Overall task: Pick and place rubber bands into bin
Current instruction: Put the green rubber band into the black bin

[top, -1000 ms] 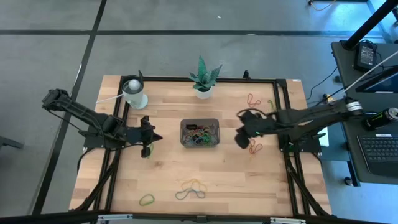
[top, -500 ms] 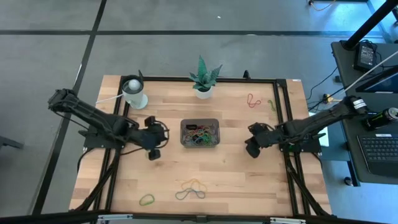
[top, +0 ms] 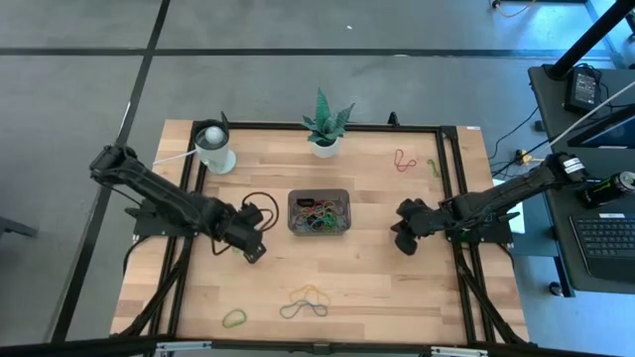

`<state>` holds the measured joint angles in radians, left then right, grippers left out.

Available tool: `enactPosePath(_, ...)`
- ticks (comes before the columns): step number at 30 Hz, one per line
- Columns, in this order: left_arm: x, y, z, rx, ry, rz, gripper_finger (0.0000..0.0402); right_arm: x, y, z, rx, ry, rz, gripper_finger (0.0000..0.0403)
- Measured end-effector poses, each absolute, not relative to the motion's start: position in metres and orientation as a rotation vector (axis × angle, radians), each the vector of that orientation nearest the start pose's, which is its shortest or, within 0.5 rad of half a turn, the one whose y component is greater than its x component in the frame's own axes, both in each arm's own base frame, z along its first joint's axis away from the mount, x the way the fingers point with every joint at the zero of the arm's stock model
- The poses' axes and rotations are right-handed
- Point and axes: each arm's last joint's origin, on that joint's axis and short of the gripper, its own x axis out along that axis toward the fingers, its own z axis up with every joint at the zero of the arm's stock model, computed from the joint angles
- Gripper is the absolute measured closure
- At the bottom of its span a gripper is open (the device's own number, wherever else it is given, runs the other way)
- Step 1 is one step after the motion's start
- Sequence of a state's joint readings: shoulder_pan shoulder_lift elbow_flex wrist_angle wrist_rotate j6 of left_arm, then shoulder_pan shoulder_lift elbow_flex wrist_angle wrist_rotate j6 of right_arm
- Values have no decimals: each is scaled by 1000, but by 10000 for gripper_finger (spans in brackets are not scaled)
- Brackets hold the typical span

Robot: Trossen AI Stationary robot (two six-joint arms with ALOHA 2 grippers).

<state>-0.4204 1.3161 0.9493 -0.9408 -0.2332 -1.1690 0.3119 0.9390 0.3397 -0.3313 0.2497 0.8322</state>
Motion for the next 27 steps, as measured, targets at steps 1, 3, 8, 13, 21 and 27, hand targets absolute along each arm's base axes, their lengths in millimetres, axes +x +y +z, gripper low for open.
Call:
enactPosePath(1, 214, -90, 232, -611, 1126, 560, 400, 152, 42, 151, 508, 850, -307, 392)
enactPosePath(3, 218, -96, 226, -648, 1120, 581, 400, 152, 42, 151, 492, 852, -299, 391)
enactPosePath(8, 223, -107, 209, -764, 1124, 729, 400, 152, 42, 151, 467, 858, -283, 391)
enactPosePath(13, 226, -110, 195, -822, 1145, 860, 400, 152, 42, 151, 459, 866, -268, 391)
enactPosePath(21, 225, -110, 187, -845, 1189, 932, 400, 152, 42, 151, 452, 868, -262, 391)
enactPosePath(27, 217, -107, 187, -842, 1240, 1027, 375, 152, 42, 151, 459, 875, -250, 391)
